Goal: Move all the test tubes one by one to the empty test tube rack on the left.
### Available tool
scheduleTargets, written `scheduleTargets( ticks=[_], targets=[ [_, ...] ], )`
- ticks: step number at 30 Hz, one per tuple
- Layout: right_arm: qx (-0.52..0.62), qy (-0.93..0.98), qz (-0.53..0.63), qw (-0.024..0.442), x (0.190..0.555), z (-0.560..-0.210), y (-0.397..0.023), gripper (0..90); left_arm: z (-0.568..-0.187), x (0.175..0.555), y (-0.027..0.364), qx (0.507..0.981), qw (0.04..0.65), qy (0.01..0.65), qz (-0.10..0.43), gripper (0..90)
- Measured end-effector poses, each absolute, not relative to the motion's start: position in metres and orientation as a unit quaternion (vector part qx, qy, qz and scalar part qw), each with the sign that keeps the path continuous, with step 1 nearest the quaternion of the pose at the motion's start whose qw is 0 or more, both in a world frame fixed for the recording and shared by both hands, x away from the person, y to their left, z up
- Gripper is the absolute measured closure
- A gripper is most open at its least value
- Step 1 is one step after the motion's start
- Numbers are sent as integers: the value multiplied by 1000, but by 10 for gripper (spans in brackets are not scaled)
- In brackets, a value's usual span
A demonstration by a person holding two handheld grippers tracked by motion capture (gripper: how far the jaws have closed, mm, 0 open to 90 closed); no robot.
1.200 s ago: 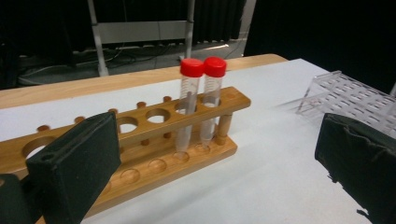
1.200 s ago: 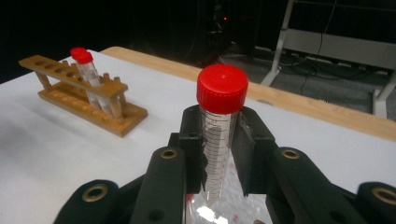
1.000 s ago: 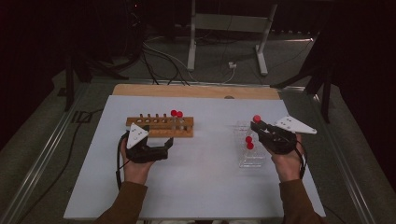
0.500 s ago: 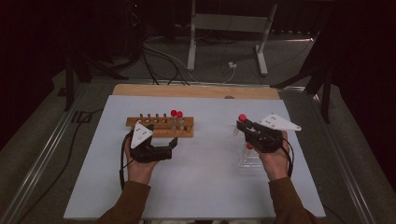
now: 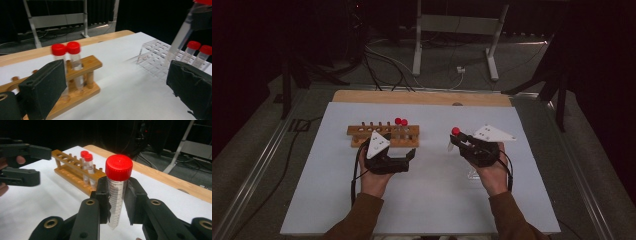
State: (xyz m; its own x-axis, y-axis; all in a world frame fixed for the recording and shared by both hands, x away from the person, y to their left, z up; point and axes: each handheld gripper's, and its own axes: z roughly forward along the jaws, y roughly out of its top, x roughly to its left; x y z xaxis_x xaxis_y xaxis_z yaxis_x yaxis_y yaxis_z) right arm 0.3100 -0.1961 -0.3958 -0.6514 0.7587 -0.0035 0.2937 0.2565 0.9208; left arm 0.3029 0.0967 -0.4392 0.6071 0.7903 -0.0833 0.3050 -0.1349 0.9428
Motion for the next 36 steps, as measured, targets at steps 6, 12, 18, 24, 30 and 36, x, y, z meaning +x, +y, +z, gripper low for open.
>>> scheduleTargets(
  ticks=[6, 12, 18, 24, 30, 36],
  targets=[
    [338, 764, 504, 220, 308, -398, -185, 744, -439, 303, 78, 732, 541, 356, 211, 87],
    [329, 769, 508, 208, 307, -401, -170, 743, -440, 302, 59, 744, 544, 332, 202, 192],
    [319, 773, 514, 193, 306, -403, -158, 744, -439, 300, 45, 757, 534, 314, 210, 348],
    [317, 774, 516, 186, 305, -405, -153, 744, -439, 298, 41, 756, 537, 307, 217, 574],
    [318, 773, 519, 179, 305, -405, -153, 743, -440, 296, 39, 760, 537, 291, 219, 729],
    [318, 773, 519, 177, 305, -405, -155, 741, -441, 296, 38, 760, 540, 285, 221, 760]
  ],
)
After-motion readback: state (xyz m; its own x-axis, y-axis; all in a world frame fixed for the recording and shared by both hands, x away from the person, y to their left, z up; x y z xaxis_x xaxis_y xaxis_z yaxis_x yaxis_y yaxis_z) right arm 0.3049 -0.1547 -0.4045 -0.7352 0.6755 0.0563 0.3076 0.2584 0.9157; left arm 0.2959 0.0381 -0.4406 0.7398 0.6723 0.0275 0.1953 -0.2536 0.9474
